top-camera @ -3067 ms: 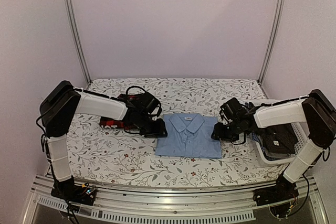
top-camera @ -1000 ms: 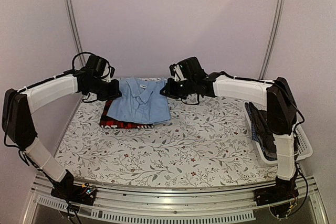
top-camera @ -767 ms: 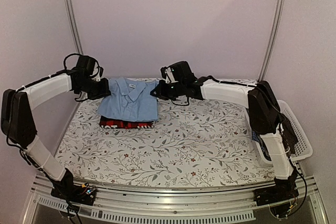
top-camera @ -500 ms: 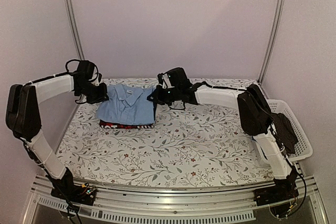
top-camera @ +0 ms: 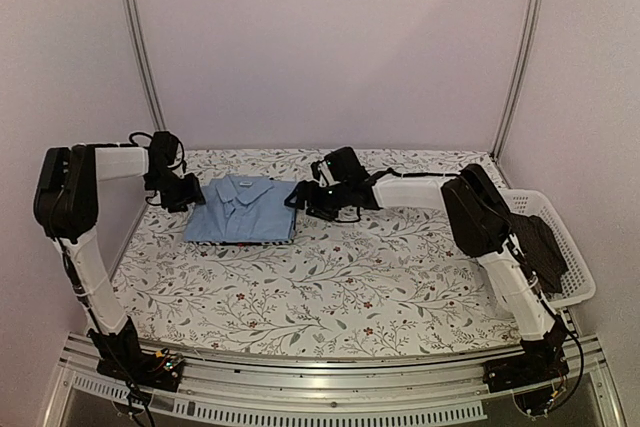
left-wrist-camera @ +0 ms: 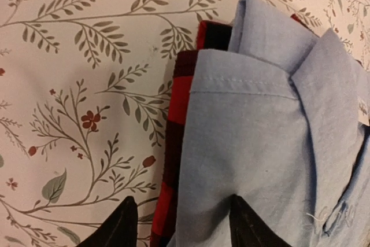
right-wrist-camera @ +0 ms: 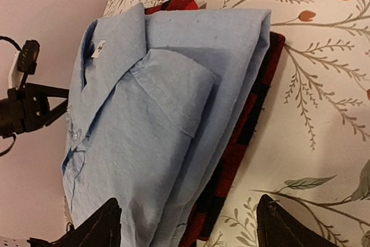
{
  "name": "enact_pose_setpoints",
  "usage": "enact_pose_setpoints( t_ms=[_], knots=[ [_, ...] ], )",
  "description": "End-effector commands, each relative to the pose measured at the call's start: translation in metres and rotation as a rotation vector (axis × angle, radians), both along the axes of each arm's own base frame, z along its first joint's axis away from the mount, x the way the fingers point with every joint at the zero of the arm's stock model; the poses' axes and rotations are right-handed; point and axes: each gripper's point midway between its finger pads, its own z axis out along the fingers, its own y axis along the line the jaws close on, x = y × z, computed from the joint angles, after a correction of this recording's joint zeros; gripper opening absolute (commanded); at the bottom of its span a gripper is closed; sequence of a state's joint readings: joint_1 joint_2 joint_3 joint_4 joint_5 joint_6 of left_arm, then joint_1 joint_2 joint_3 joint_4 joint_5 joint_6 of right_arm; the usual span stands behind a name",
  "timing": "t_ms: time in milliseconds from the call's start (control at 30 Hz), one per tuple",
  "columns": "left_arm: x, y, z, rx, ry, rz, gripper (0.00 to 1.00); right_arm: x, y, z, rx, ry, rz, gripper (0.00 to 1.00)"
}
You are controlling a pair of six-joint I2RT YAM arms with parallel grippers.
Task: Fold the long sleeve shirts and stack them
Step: Place the square-folded shirt on the square-folded shirt, then move the square-folded shirt to the corner of the board.
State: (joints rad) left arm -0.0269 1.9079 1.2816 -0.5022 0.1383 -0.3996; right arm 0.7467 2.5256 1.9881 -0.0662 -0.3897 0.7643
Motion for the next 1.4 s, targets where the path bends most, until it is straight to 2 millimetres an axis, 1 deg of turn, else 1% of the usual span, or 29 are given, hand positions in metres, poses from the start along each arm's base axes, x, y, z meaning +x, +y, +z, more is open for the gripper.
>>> enact_pose_setpoints(
  t_ms=[0,33,67,100,133,167,200,267,300,367,400,500,533,567,600,633,733,767,833,867,967,1000,1100,1167,1233,1367],
  knots=[
    [0.026,0.012,0.047,0.042,-0.111,0.018,0.59,0.008,-0.019,0.046,-0.049,-0.113,-0.015,0.84],
    [0.028,0.011,0.054,0.046,-0.122,0.020,0.60,0.006,-0.021,0.050,-0.065,-0.125,-0.009,0.86],
    [0.029,0.010,0.063,0.051,-0.139,0.020,0.63,0.006,-0.024,0.059,-0.070,-0.140,-0.011,0.88],
    [0.029,0.007,0.071,0.056,-0.157,0.016,0.65,0.005,-0.027,0.064,-0.083,-0.151,-0.011,0.90],
    [0.029,0.003,0.080,0.059,-0.178,0.008,0.69,0.004,-0.030,0.067,-0.097,-0.157,-0.013,0.92],
    [0.029,-0.003,0.089,0.059,-0.197,-0.001,0.72,0.003,-0.034,0.075,-0.106,-0.176,-0.016,0.93],
    [0.028,-0.010,0.096,0.055,-0.212,-0.015,0.74,0.002,-0.038,0.076,-0.123,-0.184,-0.024,0.95],
    [0.023,-0.028,0.109,0.029,-0.236,-0.048,0.78,0.000,-0.048,0.082,-0.154,-0.211,-0.036,0.99],
    [0.019,-0.037,0.115,0.018,-0.247,-0.063,0.79,-0.002,-0.053,0.092,-0.160,-0.231,-0.045,0.99],
    [0.012,-0.060,0.125,-0.009,-0.272,-0.103,0.81,-0.004,-0.064,0.099,-0.188,-0.259,-0.066,0.99],
    [0.008,-0.071,0.129,-0.027,-0.286,-0.119,0.83,-0.005,-0.070,0.109,-0.194,-0.282,-0.078,0.99],
    [-0.008,-0.110,0.134,-0.104,-0.299,-0.178,0.83,-0.010,-0.085,0.123,-0.217,-0.326,-0.106,0.99],
    [-0.013,-0.122,0.135,-0.122,-0.303,-0.195,0.83,-0.013,-0.091,0.134,-0.213,-0.348,-0.120,0.99],
    [-0.018,-0.133,0.134,-0.136,-0.300,-0.208,0.84,-0.015,-0.096,0.137,-0.219,-0.360,-0.129,0.99],
    [-0.024,-0.145,0.132,-0.156,-0.296,-0.226,0.84,-0.017,-0.102,0.144,-0.218,-0.377,-0.141,0.99],
    [-0.030,-0.156,0.128,-0.176,-0.287,-0.241,0.84,-0.021,-0.109,0.156,-0.210,-0.399,-0.156,0.99],
    [-0.048,-0.192,0.119,-0.234,-0.265,-0.288,0.84,-0.031,-0.125,0.167,-0.215,-0.422,-0.187,0.99],
    [-0.055,-0.207,0.117,-0.255,-0.259,-0.314,0.84,-0.036,-0.130,0.173,-0.209,-0.430,-0.190,0.99],
    [-0.065,-0.230,0.110,-0.284,-0.243,-0.354,0.84,-0.039,-0.144,0.175,-0.232,-0.441,-0.225,0.99],
    [-0.068,-0.240,0.106,-0.288,-0.234,-0.369,0.84,-0.043,-0.150,0.180,-0.232,-0.447,-0.236,0.99],
    [-0.079,-0.267,0.090,-0.284,-0.189,-0.405,0.84,-0.052,-0.165,0.177,-0.247,-0.438,-0.264,0.99],
    [-0.082,-0.273,0.083,-0.278,-0.174,-0.407,0.84,-0.056,-0.169,0.179,-0.247,-0.442,-0.272,0.99],
    [-0.089,-0.289,0.062,-0.267,-0.128,-0.413,0.84,-0.063,-0.181,0.176,-0.258,-0.433,-0.293,0.99],
    [-0.092,-0.298,0.053,-0.267,-0.112,-0.417,0.84,-0.068,-0.187,0.171,-0.264,-0.422,-0.296,0.99],
    [-0.095,-0.308,0.049,-0.271,-0.103,-0.427,0.84,-0.072,-0.190,0.168,-0.265,-0.415,-0.296,0.99],
    [-0.100,-0.317,0.038,-0.264,-0.079,-0.430,0.84,-0.076,-0.196,0.163,-0.273,-0.404,-0.299,0.99]
  ],
)
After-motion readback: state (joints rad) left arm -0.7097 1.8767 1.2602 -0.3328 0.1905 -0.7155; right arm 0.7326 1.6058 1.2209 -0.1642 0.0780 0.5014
